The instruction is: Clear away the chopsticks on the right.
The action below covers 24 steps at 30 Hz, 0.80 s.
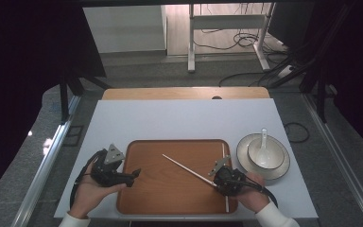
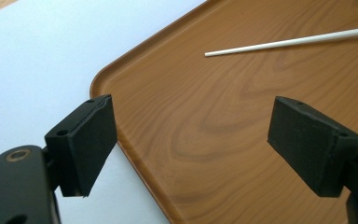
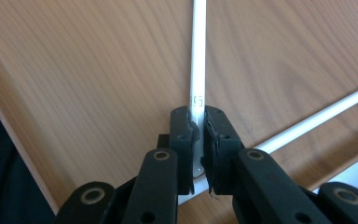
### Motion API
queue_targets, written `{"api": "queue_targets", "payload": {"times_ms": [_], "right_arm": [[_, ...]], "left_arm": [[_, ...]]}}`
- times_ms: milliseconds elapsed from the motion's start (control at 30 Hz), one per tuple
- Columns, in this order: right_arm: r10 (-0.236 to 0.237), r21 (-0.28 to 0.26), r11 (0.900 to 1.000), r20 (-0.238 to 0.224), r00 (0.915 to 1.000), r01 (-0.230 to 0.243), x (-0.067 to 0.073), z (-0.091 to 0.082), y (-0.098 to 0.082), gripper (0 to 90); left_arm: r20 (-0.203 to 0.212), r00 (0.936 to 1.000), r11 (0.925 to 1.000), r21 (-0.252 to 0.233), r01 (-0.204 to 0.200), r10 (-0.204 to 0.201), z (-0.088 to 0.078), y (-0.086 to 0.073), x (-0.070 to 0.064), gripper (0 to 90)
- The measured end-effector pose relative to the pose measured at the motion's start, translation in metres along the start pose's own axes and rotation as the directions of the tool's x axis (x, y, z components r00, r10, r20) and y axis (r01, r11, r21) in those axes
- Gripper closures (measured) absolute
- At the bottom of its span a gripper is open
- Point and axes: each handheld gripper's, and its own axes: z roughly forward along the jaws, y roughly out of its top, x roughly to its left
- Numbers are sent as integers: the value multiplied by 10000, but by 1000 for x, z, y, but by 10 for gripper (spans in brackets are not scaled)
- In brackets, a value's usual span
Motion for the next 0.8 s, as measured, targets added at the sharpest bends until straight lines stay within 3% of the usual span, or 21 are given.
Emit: {"api": "queue_targets", "payload": {"times_ms": [300, 400, 467, 567, 667, 800], "right_arm": [[-45, -9, 10000, 137, 9999, 45, 1, 0, 0, 791], [-17, -116, 9999, 143, 9999, 18, 1, -3, 0, 675], [-13, -618, 9981, 253, 9997, 29, 0, -11, 1, 583], [57, -1543, 9880, 353, 9994, -2, -2, -25, 3, 520], [291, -2158, 9761, 150, 9995, -251, -6, -31, 5, 527], [359, -2509, 9670, -391, 9986, -446, -12, -31, 14, 657]], "left_arm": [[-4, 10000, 10000, 14, 12, -12, 0, 0, 0, 155], [-24, 10000, 10000, 10, 11, -11, 0, -1, 1, 155], [-53, 10000, 10000, -17, 23, -23, -1, -1, 2, 155], [-88, 9999, 10000, -61, 72, -72, -3, 0, 3, 155], [-127, 9999, 9999, -115, 106, -108, -5, 0, 4, 155], [-145, 9998, 9998, -162, 151, -153, -6, 0, 5, 155]]}}
